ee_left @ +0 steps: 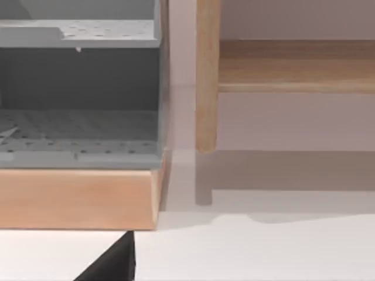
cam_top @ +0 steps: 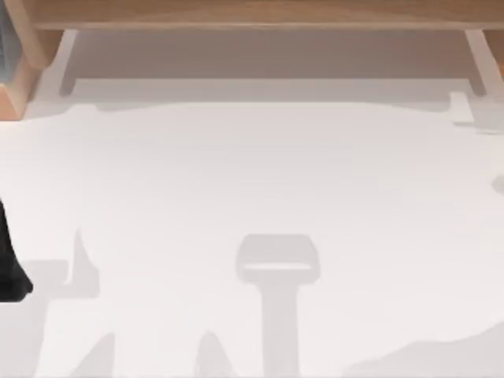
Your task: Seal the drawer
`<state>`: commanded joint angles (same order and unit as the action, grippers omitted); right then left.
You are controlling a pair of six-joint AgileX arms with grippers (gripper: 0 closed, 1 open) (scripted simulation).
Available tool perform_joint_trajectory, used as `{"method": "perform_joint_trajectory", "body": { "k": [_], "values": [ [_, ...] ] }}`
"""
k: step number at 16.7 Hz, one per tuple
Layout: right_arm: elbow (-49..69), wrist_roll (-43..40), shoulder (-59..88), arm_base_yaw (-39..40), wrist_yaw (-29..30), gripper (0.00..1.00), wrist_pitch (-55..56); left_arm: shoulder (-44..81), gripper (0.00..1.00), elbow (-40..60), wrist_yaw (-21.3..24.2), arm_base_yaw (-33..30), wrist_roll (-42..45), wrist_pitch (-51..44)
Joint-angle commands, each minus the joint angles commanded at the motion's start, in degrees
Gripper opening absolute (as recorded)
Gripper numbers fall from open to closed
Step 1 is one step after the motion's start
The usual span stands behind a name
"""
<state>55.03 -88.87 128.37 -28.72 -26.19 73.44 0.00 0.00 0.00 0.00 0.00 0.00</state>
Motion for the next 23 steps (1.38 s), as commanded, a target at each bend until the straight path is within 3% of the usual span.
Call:
{"method": "perform_joint_trajectory", "body": {
  "k": [7,15,20,23],
  "values": [
    [1.58,-0.01,0.65,0.32,0.52,0.0,-1.06,0.0,1.0,0.0,0.0,0.0,0.0,0.0],
    [15.97,-0.01,7.13,3.59,3.77,0.0,-9.02,0.0,1.0,0.0,0.0,0.0,0.0,0.0],
    [16.86,0.0,7.54,3.83,4.04,0.0,-9.63,0.0,1.0,0.0,0.0,0.0,0.0,0.0],
    [16.86,0.0,7.54,3.83,4.04,0.23,-9.63,0.0,1.0,0.0,0.0,0.0,0.0,0.0]
  ]
}}
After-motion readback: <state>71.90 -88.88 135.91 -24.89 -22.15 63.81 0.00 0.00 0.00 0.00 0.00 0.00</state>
